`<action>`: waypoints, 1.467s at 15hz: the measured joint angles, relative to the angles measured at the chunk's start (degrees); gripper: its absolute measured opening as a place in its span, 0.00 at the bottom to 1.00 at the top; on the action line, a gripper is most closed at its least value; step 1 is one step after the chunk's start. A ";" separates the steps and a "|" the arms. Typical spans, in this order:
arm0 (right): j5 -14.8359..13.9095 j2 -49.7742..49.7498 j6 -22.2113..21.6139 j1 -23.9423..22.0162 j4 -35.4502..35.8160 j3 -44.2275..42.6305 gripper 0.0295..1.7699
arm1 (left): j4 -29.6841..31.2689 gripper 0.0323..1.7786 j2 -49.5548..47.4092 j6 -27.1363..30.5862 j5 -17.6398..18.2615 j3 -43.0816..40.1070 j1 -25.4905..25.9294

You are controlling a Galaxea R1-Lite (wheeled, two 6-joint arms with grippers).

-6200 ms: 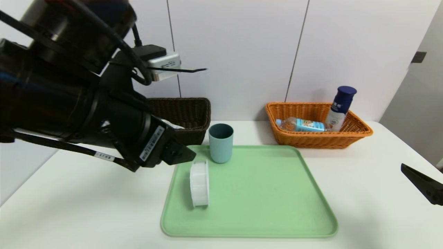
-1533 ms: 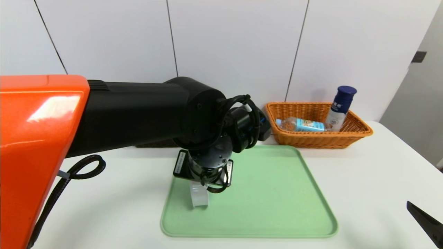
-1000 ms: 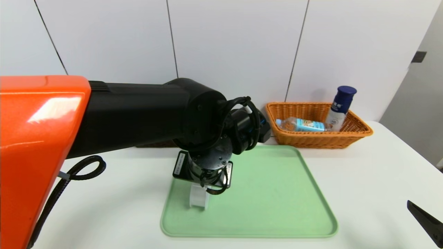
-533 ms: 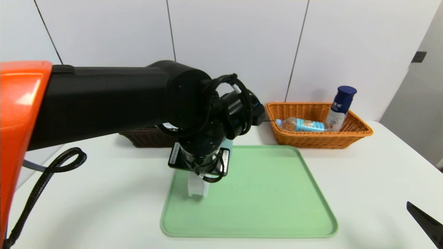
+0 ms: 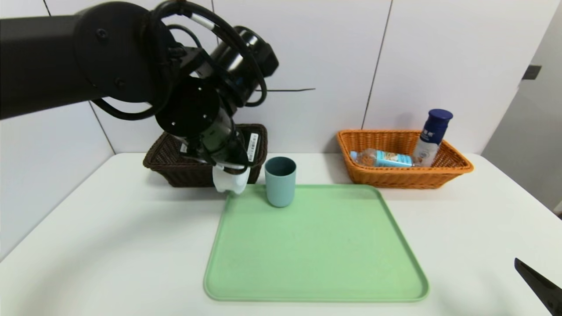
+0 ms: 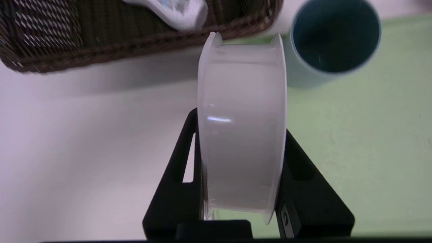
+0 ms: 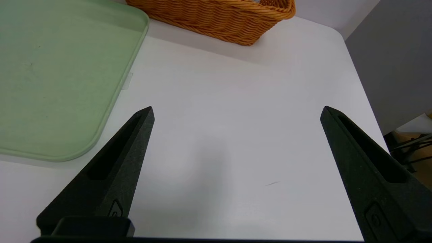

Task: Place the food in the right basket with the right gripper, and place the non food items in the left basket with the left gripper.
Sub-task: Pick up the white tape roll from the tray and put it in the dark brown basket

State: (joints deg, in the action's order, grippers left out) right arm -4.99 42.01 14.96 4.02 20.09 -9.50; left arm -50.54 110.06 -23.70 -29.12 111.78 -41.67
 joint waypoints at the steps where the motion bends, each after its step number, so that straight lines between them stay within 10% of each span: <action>1: -0.05 -0.01 0.04 0.00 0.05 0.13 0.96 | 3.30 0.30 -0.72 3.58 -0.04 0.00 1.87; 8: 0.00 -1.22 0.06 0.00 0.00 0.63 0.96 | 24.26 0.30 0.20 23.24 -0.09 -0.12 14.38; 22: -0.20 7.80 -2.65 -0.01 1.24 -13.15 0.96 | 30.95 0.30 7.17 23.52 0.40 -3.51 23.31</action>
State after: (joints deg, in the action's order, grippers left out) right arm -5.18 49.81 12.31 4.01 21.33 -22.65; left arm -19.59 117.22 -0.18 -28.72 108.26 -18.36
